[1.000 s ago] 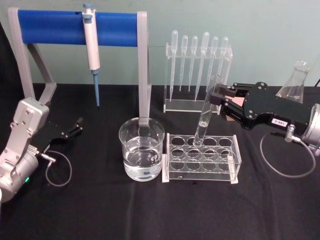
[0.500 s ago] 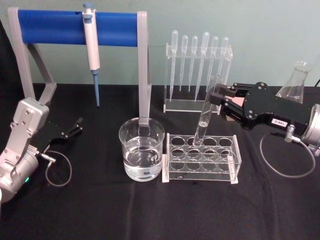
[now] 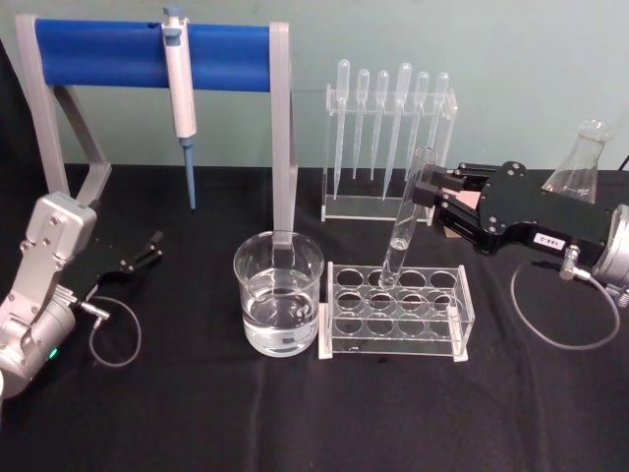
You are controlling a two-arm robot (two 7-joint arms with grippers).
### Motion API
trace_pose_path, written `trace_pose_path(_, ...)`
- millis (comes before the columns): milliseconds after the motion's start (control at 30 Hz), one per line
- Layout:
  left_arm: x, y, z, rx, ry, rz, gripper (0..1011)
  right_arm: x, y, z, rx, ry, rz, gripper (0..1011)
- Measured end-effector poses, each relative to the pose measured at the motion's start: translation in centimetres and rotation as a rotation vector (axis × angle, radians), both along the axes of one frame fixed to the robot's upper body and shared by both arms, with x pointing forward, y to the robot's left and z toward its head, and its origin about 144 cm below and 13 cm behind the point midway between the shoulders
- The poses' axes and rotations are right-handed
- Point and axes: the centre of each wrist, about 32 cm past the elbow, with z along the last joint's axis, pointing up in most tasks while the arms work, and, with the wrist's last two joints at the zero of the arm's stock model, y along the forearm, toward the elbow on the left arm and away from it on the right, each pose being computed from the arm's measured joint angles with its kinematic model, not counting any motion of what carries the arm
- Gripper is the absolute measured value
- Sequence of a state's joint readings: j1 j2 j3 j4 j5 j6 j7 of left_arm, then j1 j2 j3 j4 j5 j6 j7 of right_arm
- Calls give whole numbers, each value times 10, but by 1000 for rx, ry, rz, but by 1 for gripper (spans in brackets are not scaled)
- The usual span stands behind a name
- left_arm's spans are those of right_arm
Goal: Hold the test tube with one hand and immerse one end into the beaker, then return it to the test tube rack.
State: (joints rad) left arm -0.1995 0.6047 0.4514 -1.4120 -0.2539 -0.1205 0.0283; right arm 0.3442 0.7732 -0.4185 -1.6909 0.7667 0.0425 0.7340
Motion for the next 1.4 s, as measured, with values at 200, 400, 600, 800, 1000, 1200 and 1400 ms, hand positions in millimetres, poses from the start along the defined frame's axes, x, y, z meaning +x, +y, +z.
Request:
trace_pose_path(200,0,0,0,0,0,0,1000,0,0,0,0,0,0,226)
trace_pose_path(400,0,0,0,0,0,0,1000,0,0,0,0,0,0,226)
trace_pose_path(600,0,0,0,0,0,0,1000,0,0,0,0,0,0,225)
trace_pose_path(800,0,0,0,0,0,0,1000,0,0,0,0,0,0,226)
trace_pose_path(1000,0,0,0,0,0,0,1000,0,0,0,0,0,0,226)
trace_pose_path(1200,0,0,0,0,0,0,1000,0,0,0,0,0,0,226)
trace_pose_path(1400,0,0,0,0,0,0,1000,0,0,0,0,0,0,226)
